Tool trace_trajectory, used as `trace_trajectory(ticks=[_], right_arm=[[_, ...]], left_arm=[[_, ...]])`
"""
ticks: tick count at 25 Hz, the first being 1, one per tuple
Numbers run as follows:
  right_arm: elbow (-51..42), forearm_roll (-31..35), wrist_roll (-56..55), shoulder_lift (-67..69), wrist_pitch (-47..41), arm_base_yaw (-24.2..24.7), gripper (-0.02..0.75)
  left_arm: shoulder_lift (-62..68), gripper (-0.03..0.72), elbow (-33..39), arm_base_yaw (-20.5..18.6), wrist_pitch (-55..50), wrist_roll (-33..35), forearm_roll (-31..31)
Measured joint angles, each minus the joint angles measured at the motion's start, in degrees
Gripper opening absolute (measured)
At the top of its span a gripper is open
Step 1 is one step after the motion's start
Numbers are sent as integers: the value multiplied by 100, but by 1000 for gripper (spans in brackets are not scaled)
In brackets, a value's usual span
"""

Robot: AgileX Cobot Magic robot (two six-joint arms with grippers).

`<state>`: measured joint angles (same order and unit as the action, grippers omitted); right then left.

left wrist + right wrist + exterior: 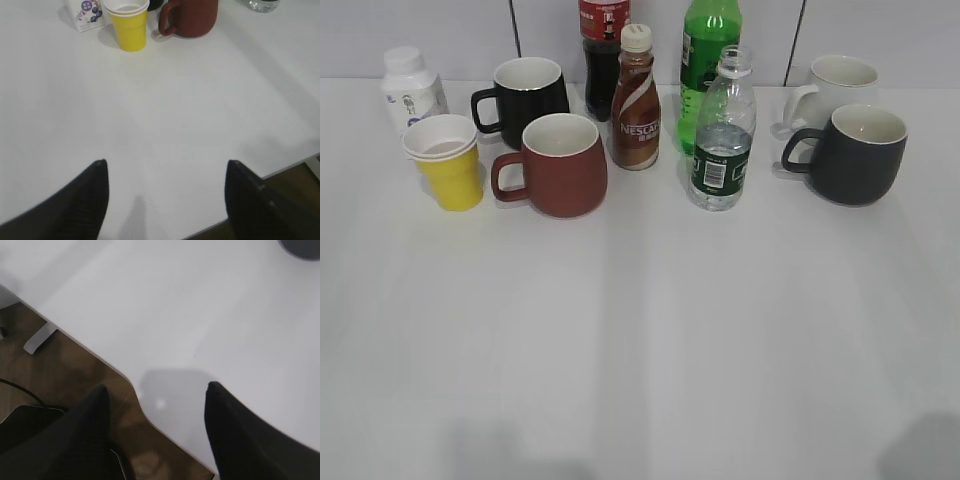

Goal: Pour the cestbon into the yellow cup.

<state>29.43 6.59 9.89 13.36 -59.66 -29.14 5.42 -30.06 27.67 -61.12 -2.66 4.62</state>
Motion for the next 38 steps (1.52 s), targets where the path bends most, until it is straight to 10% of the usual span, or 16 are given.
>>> trace_trajectory(ticks=[6,16,38], right_arm=[[0,25,6,-39,0,260,449],[0,81,6,-1336,-7,2924,449],[-33,158,12,-1387,-7,2857,449]], left_arm=[[0,547,0,-524,6,0,-6],[-542,505,0,-2362,11,0,-11],[-584,474,0,-2394,19,2,-11]])
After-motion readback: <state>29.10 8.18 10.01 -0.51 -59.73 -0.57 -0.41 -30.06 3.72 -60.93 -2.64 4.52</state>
